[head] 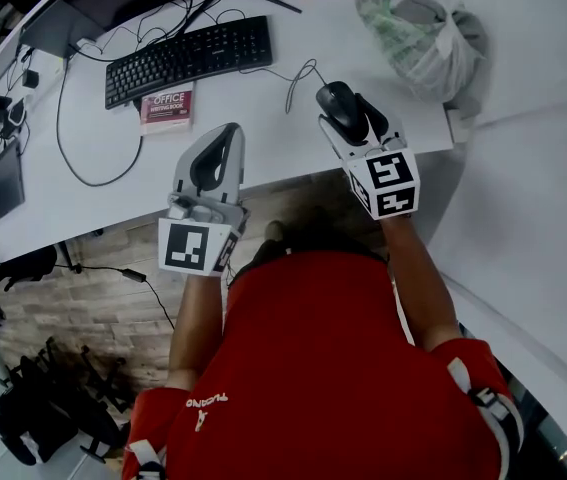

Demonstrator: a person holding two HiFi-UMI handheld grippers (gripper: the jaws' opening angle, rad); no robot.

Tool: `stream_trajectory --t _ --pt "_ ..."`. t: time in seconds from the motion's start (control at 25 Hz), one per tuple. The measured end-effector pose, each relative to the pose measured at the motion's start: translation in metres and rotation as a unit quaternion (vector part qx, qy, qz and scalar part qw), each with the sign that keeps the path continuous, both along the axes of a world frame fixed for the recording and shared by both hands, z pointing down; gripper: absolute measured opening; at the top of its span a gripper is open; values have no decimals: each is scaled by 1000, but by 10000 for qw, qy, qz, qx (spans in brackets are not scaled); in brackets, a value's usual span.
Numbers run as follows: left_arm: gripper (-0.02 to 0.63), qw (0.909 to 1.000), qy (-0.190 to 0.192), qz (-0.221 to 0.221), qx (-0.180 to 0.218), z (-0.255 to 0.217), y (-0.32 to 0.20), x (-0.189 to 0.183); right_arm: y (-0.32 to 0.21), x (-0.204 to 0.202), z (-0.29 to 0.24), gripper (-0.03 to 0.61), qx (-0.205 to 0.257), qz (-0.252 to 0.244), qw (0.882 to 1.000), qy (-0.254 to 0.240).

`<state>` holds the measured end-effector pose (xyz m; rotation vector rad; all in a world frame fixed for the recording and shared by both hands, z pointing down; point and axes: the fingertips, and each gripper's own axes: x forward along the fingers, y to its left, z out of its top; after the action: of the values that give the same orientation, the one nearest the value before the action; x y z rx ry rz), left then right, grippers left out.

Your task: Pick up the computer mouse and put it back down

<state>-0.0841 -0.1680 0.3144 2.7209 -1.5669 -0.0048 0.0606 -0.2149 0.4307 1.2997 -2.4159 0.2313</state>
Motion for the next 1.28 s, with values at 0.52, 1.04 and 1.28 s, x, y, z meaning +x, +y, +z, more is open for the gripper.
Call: stream_trajectory --t 0.52,1.04,1.28 --pt "9 9999 -95 -48 -103 8 -7 -3 -20 0 89 295 -729 -82 9962 475" --pt "9 9997 -143 -78 -172 14 -10 -5 -23 -4 126 296 -1137 -111 9910 691" --pt "9 9995 -195 -23 -263 21 -8 -5 -21 -8 129 301 -1218 -204 9885 869"
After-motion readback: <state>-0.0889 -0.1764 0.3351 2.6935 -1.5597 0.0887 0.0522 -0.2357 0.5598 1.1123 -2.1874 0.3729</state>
